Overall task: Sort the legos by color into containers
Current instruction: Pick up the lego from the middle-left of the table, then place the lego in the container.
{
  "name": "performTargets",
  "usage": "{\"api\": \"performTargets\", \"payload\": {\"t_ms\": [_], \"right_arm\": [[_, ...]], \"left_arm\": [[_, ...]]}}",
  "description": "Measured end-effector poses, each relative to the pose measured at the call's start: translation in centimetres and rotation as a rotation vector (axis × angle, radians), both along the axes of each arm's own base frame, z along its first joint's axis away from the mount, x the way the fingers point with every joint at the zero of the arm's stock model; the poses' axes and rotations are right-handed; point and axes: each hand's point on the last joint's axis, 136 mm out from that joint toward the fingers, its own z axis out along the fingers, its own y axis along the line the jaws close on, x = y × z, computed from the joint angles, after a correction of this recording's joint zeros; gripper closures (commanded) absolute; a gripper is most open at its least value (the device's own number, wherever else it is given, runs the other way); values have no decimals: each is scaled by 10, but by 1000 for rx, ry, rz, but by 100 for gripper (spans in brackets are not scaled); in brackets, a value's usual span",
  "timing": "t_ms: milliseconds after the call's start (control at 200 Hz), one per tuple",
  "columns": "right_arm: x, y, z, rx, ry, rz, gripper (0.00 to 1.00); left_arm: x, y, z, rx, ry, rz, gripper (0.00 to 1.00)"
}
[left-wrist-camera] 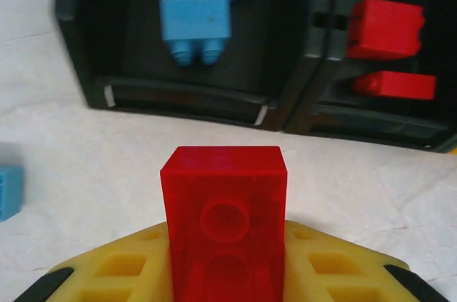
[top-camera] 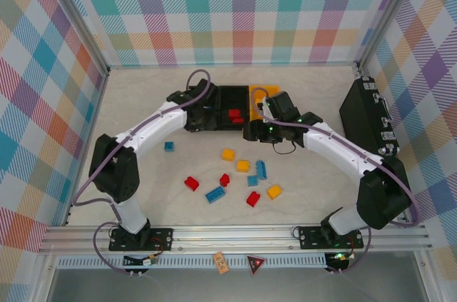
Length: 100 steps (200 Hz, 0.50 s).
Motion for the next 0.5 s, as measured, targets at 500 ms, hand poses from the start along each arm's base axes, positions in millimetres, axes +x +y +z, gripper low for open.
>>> {"api": "performTargets", "payload": {"t_ms": [500], "right_arm": [[5, -30, -5, 6, 42, -136, 43]], "left_arm": [[70, -83, -13, -111, -3, -121, 63]]}}
